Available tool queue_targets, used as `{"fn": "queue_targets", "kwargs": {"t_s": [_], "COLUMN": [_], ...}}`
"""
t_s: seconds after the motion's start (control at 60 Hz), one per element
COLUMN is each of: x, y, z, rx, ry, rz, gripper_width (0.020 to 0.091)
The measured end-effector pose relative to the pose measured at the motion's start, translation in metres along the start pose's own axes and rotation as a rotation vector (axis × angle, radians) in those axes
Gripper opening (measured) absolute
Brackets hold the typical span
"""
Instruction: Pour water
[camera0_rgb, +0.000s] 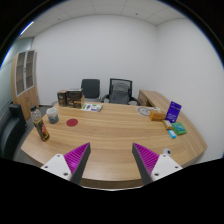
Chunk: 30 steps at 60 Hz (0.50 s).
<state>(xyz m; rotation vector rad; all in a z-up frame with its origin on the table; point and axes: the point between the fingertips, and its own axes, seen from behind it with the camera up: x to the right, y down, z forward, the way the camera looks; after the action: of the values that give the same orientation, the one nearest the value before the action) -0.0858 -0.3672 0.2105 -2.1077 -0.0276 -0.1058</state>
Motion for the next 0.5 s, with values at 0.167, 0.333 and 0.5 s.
{"fn": "queue_targets", "kwargs": {"t_s": [0.167, 0.333, 0.5], "x": [-0.026, -0.082, -0.17], "y": [0.021, 0.046, 0.064], "z": [-0.008, -0.013, -0.008], "rx": [-0.014, -0.044, -0.072], "ry": [-0.034, -0.091, -0.175], "rz": [0.01, 0.002, -0.017], "gripper_width": [0.0852, 0.0858, 0.0857]}}
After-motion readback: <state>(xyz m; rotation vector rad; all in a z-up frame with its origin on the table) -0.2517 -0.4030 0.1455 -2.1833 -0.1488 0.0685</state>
